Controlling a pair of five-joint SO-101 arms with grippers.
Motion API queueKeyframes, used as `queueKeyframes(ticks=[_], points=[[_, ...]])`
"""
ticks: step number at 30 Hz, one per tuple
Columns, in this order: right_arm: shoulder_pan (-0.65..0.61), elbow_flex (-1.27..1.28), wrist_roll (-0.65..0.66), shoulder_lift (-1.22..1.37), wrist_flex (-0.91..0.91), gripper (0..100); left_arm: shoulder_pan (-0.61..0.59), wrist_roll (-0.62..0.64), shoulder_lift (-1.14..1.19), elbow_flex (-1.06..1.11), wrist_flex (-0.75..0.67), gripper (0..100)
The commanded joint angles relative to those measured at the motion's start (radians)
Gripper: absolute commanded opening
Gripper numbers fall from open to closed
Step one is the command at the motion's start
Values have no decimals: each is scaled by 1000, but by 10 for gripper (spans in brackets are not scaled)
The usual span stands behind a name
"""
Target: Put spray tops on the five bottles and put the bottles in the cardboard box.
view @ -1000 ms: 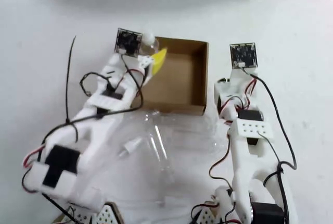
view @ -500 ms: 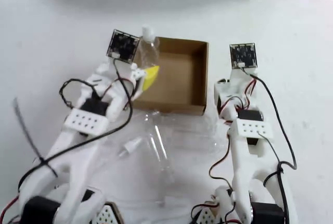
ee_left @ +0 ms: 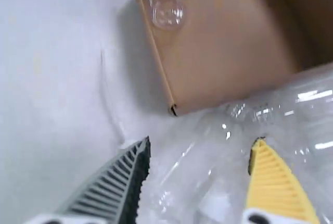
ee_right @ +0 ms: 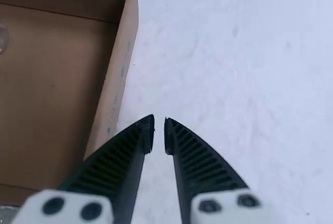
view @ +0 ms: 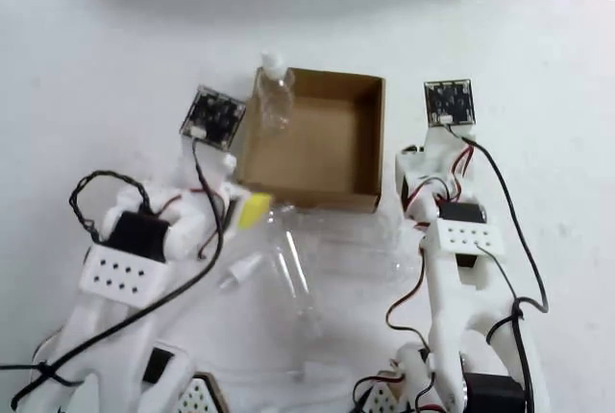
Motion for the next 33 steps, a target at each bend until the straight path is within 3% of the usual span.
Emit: queueKeyframes(ticks=[1, 5, 9, 14, 27, 33], points=[[-7, -46, 12, -2, 5, 17, -2, -92, -39, -9, 95, 286], [-8, -46, 12, -2, 5, 17, -2, -178, -39, -9, 141, 286], [-10, -46, 12, -2, 19, 17, -4, -241, 1, 6, 98, 286], [-10, -46, 12, -2, 25, 17, -10, -245, 214, -32, -12, 286], [-12, -48, 12, -2, 25, 18, 4, -253, 651, -238, -91, 286], [-12, -49, 12, -2, 24, 18, 1, -342, 769, -238, -97, 285]])
